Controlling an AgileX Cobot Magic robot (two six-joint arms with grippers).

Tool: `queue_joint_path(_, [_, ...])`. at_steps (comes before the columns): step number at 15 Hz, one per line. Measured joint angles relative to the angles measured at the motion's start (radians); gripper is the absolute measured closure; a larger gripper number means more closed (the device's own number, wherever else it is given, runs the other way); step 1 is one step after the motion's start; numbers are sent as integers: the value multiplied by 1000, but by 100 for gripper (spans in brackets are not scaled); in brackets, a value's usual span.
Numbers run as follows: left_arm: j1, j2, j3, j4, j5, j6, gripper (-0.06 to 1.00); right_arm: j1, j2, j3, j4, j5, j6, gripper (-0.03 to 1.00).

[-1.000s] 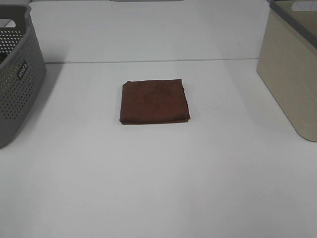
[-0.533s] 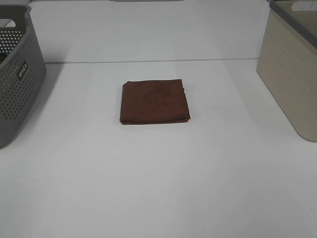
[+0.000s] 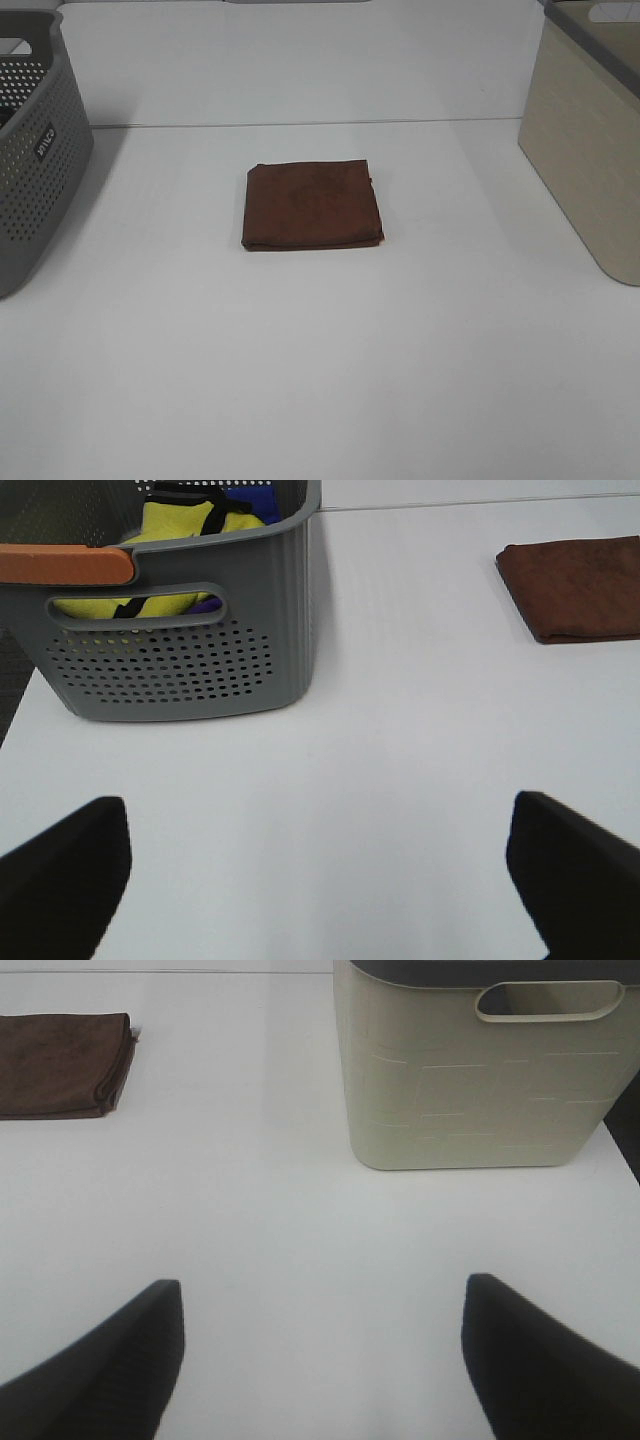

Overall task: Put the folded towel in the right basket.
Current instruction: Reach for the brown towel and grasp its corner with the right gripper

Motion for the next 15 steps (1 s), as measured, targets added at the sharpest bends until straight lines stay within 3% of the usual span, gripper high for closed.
queue_joint_path(15, [0,0,0,0,0,0,-2,0,0,0,0,0,0,24])
